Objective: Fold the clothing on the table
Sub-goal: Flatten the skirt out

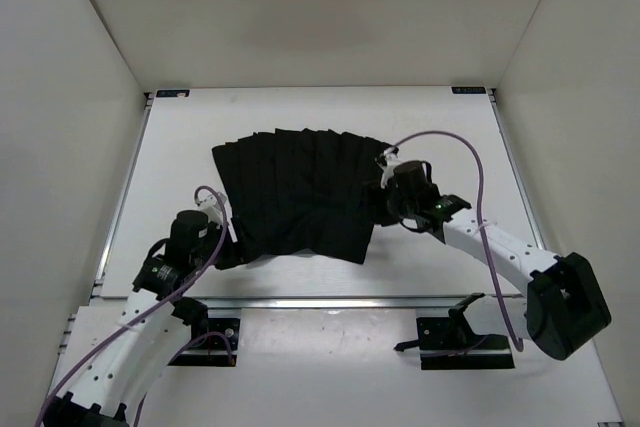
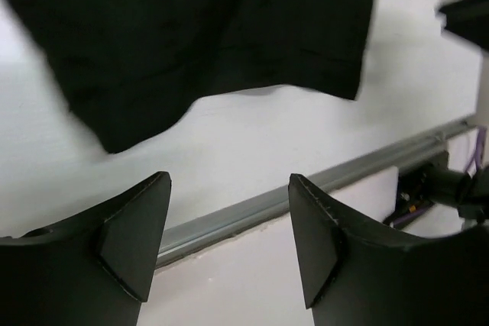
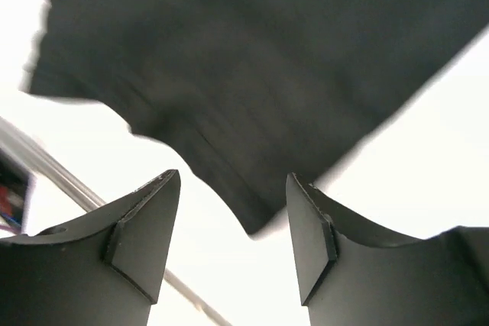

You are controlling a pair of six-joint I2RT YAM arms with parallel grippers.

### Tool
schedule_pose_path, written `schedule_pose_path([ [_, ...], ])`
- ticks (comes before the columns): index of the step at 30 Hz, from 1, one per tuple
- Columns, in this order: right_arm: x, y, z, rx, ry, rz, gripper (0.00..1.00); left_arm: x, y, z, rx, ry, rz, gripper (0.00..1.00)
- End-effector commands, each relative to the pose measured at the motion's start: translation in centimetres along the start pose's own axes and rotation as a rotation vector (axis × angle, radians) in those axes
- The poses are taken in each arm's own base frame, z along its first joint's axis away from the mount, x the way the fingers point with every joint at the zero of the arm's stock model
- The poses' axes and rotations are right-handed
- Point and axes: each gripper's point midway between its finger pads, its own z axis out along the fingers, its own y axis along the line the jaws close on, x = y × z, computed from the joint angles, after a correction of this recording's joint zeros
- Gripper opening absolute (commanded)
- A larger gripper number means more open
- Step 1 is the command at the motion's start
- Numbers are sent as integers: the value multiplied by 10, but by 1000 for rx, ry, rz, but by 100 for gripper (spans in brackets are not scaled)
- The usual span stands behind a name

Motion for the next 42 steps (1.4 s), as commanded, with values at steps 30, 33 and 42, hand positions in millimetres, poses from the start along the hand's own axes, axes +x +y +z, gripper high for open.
schedule_pose_path([
  [30, 113, -24, 29, 43, 249, 193, 0, 4, 86, 29, -336, -157, -264, 82],
  [33, 89, -38, 16, 85, 196, 176, 0, 6, 86, 31, -336, -141, -256, 81],
  [42, 67, -81, -24, 173, 78, 217, 1, 23, 82, 43, -291, -68, -255, 80],
])
